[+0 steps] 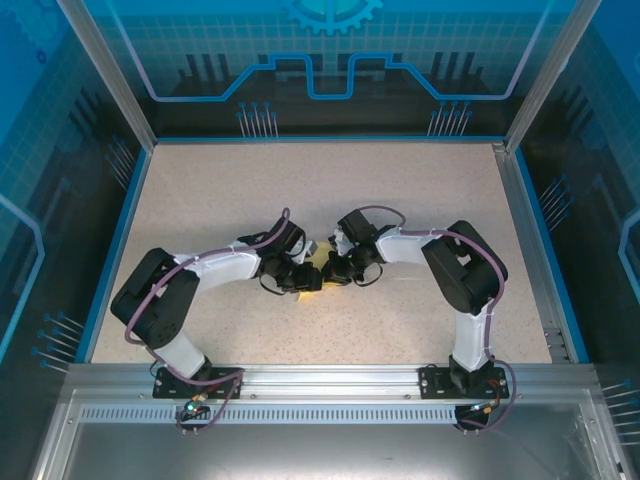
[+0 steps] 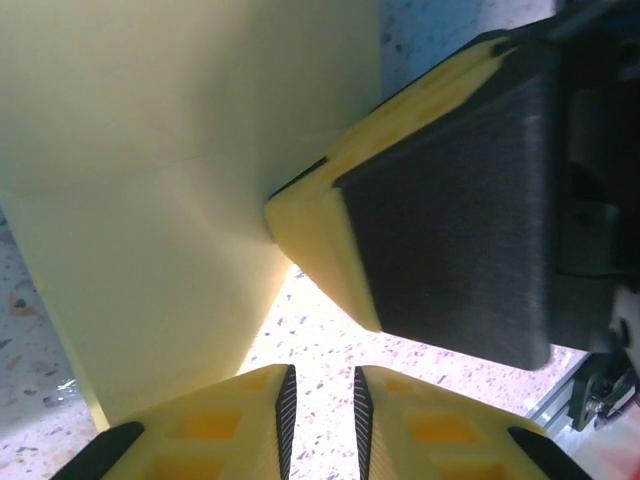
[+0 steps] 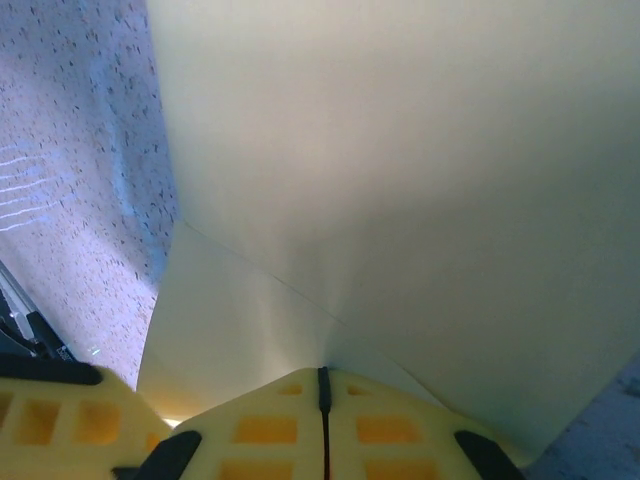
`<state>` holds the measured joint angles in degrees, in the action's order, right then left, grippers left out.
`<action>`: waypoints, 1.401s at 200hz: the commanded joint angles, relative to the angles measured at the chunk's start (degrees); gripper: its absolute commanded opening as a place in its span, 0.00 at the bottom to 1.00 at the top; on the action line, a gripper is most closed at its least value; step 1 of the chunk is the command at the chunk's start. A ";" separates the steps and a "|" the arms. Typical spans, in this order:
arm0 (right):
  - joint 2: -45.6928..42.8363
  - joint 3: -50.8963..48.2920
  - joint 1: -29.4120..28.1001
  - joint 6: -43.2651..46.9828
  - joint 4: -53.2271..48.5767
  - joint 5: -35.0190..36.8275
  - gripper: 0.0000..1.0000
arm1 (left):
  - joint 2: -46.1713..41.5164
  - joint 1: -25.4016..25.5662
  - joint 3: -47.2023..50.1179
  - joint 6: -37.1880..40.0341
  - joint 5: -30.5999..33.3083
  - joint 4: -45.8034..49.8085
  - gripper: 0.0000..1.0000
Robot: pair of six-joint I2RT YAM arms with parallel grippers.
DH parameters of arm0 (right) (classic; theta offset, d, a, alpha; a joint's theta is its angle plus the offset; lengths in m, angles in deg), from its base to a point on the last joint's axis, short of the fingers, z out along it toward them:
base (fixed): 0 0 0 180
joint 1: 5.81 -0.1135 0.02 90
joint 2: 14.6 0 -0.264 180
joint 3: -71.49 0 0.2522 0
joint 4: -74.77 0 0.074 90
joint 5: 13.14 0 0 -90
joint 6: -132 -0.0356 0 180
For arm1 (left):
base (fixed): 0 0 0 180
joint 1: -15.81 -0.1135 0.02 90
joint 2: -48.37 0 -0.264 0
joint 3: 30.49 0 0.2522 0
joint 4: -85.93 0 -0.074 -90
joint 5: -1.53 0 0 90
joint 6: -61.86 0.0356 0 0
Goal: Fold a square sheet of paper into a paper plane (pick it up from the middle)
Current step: Third fold the triangle at the center of the table.
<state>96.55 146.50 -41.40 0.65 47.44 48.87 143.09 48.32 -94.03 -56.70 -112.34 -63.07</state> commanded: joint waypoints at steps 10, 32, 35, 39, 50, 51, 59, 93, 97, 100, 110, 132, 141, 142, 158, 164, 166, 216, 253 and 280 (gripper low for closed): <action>3.73 -1.14 -0.26 -0.05 -6.04 6.71 0.07 | 2.62 0.13 0.42 1.08 0.67 0.91 0.24; 3.89 -1.22 -0.22 0.02 -6.10 6.74 0.07 | 3.87 0.12 1.04 1.46 1.87 0.78 0.24; 3.91 -1.21 -0.26 0.03 -6.12 6.72 0.06 | 4.00 0.14 1.15 1.48 2.09 0.71 0.24; 3.90 -1.15 -0.26 0.03 -6.13 6.76 0.06 | 4.10 0.18 1.37 1.49 2.39 0.57 0.24; 3.95 -1.31 -0.25 0.16 -6.12 6.76 0.07 | 4.21 0.17 1.86 1.53 2.95 0.36 0.24; 3.92 -1.31 -0.26 0.14 -6.12 6.79 0.06 | 4.18 0.18 1.91 1.55 3.00 0.35 0.24; 3.98 -1.29 -0.24 0.12 -6.25 6.84 0.06 | 4.38 0.13 2.03 1.79 3.37 0.51 0.24; 3.98 -1.22 -0.26 0.31 -6.63 7.20 0.06 | 4.71 0.17 2.96 2.19 2.95 0.57 0.24; 4.05 -1.11 -0.26 0.31 -6.72 7.35 0.06 | 4.76 0.16 3.10 2.23 2.86 0.61 0.24; 4.09 -1.13 -0.22 0.34 -6.81 7.41 0.06 | 4.77 0.17 3.25 2.19 2.91 0.68 0.24; 4.07 -1.14 -0.24 0.42 -7.00 7.60 0.06 | 4.65 0.16 3.71 2.26 3.18 0.73 0.24; 4.07 -1.14 -0.25 0.48 -7.33 7.84 0.06 | 4.49 0.09 4.18 2.38 3.66 1.30 0.24; 4.15 -1.05 -0.31 0.56 -7.61 8.01 0.06 | 4.18 0.09 4.42 2.37 3.57 1.66 0.23; 4.11 -1.00 -0.20 0.56 -7.66 8.07 0.06 | 4.17 0.09 4.51 2.37 3.57 1.66 0.23; 4.08 -1.04 -0.20 0.65 -8.01 8.38 0.06 | 3.18 0.02 5.40 1.77 2.83 1.35 0.24; 4.13 -1.05 -0.18 0.69 -8.10 8.47 0.06 | 2.77 0.01 5.76 1.50 2.49 1.18 0.24; 4.15 -1.05 -0.18 0.68 -8.14 8.48 0.06 | 2.60 0.07 5.93 1.34 2.34 1.08 0.24; 4.51 -0.70 -0.16 1.04 -8.59 8.72 0.06 | 1.28 -0.03 7.46 0.71 2.10 1.61 0.25; 4.62 -0.52 -0.18 1.09 -8.80 8.92 0.06 | 0.49 -0.03 7.94 0.69 3.20 3.15 0.24; 4.86 -0.43 -0.18 1.18 -9.03 9.04 0.06 | -1.40 -0.08 8.77 0.21 2.78 3.37 0.25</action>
<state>97.17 147.86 -41.42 1.09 45.32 49.24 143.11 48.32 -88.13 -56.33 -110.90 -68.52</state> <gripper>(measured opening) 0.064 0.245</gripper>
